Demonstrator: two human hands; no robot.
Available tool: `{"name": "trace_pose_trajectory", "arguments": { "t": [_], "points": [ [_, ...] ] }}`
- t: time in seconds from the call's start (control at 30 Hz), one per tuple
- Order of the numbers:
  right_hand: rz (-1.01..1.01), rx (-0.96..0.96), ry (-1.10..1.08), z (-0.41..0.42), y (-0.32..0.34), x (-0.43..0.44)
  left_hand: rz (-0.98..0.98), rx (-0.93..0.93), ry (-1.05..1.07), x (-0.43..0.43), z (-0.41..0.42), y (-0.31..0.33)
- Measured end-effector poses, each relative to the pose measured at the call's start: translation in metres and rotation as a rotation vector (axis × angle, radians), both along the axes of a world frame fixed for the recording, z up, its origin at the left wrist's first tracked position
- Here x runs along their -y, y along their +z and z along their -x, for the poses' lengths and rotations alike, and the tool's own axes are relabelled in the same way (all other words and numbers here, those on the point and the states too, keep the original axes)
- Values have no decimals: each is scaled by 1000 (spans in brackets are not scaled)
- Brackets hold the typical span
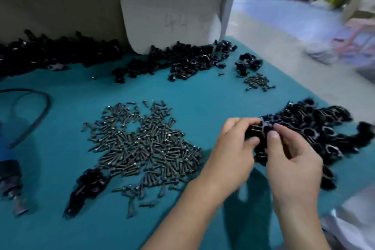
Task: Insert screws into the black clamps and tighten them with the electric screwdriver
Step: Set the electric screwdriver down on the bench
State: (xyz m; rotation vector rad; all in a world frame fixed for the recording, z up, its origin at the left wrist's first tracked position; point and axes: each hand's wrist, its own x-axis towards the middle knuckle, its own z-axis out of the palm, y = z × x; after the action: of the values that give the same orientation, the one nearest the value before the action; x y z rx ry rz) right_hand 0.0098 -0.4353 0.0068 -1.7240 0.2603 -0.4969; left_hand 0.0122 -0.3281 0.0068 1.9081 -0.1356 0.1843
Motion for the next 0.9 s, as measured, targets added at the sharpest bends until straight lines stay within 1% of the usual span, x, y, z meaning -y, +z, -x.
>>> {"name": "trace_pose_trajectory", "arguments": {
  "t": [0.07, 0.13, 0.27, 0.37, 0.47, 0.57, 0.67, 0.83, 0.9],
  "points": [
    [130, -58, -34, 2, -10, 23, -129, 13, 2, 20, -5, -12],
    [249, -71, -45, 6, -20, 34, -222, 27, 22, 31, -6, -23],
    [388, -4, -72, 11, -31, 33, -247, 68, 88, 38, -8, -35],
    [387, 23, -70, 6, -34, 28, -296, 83, 93, 37, -16, -37],
    [411, -1, -65, -3, -36, 24, -299, 69, 74, 36, -23, -37],
    [446, -33, -83, -9, -36, 22, -312, 9, 53, 35, -27, -37],
    [473, -61, -67, -6, -37, 21, -352, -33, -22, 32, -21, -37],
    [451, -71, -7, 2, -40, 16, -336, -77, -73, 25, -7, -37],
    [448, -32, -8, 4, -41, 15, -322, -94, -95, 24, -3, -34]
  ]
}}
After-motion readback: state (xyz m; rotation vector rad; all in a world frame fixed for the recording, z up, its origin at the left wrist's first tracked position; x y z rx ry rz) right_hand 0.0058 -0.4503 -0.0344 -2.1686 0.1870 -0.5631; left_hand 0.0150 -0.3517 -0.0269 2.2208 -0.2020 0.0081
